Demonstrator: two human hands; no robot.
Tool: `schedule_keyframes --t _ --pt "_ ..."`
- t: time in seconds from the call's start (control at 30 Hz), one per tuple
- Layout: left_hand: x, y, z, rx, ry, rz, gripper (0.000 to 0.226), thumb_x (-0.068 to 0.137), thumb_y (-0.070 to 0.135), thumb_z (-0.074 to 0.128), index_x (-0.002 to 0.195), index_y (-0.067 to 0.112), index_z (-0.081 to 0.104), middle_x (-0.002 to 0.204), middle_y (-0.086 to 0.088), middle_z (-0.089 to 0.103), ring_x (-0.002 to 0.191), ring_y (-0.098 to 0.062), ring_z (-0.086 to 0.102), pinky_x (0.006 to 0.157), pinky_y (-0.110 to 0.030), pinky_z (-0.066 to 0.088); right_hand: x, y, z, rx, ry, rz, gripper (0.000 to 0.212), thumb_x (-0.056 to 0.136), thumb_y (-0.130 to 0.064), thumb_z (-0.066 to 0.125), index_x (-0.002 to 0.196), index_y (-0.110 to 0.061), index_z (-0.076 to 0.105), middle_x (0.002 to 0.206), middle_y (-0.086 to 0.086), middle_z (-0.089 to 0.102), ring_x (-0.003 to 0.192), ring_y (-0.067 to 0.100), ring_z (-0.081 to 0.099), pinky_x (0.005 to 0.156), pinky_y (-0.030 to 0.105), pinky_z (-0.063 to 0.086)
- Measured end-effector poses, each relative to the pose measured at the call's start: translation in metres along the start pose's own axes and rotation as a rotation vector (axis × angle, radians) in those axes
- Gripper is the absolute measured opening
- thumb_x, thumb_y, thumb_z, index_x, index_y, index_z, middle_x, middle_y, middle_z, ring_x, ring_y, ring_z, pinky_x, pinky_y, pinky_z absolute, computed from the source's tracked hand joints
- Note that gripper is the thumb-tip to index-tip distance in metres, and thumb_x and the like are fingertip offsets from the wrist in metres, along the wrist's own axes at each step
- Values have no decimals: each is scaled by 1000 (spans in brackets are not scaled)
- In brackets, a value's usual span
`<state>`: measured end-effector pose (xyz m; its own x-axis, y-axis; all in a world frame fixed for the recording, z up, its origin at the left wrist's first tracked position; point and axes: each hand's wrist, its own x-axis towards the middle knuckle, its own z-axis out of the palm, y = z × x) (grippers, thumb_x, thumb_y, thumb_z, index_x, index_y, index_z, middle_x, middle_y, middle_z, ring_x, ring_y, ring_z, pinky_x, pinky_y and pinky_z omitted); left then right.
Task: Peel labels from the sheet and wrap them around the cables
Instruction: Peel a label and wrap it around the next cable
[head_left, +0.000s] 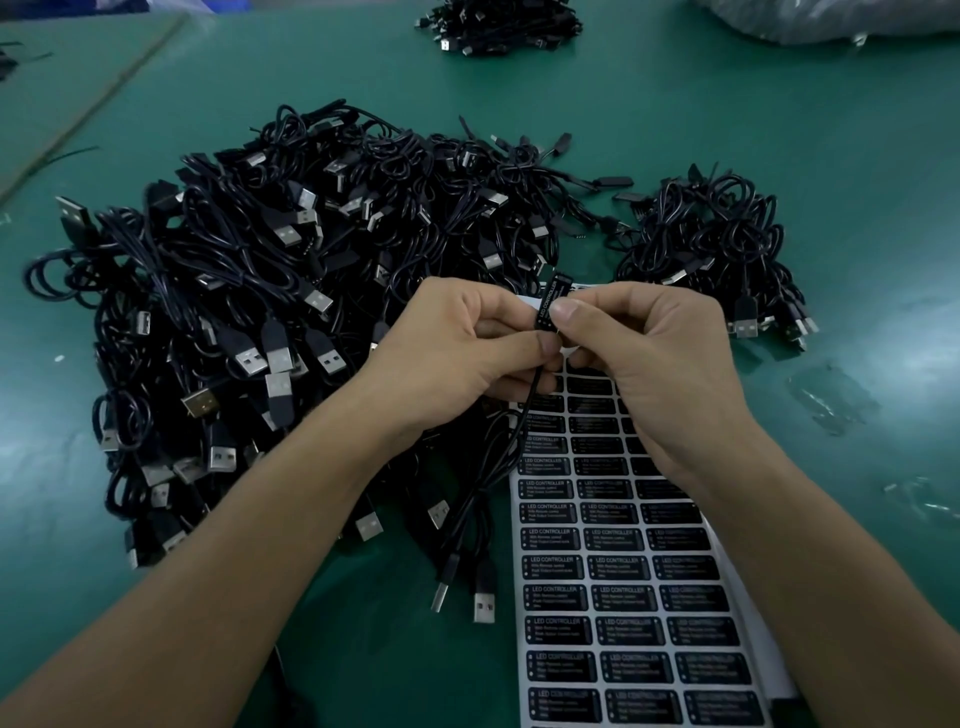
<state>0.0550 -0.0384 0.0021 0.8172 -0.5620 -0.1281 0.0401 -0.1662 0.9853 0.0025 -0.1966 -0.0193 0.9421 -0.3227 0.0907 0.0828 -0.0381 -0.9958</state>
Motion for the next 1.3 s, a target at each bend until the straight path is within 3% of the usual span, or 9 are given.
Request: schedule_keyframes --t 0.8,1.3 --pt "-1 1 1 18 9 7 5 89 8 72 91 4 71 79 -9 77 68 -15 74 58 -18 55 0 -1 0 -23 23 -26 9 87 -12 77 79 -17 77 73 -1 74 64 8 65 65 20 52" --pt "0 0 2 29 14 29 8 87 6 74 81 10 71 70 -4 75 63 -10 71 56 -17 54 0 -3 2 -16 53 10 12 84 -11 77 73 -16 75 68 -2 72 62 9 64 64 22 52"
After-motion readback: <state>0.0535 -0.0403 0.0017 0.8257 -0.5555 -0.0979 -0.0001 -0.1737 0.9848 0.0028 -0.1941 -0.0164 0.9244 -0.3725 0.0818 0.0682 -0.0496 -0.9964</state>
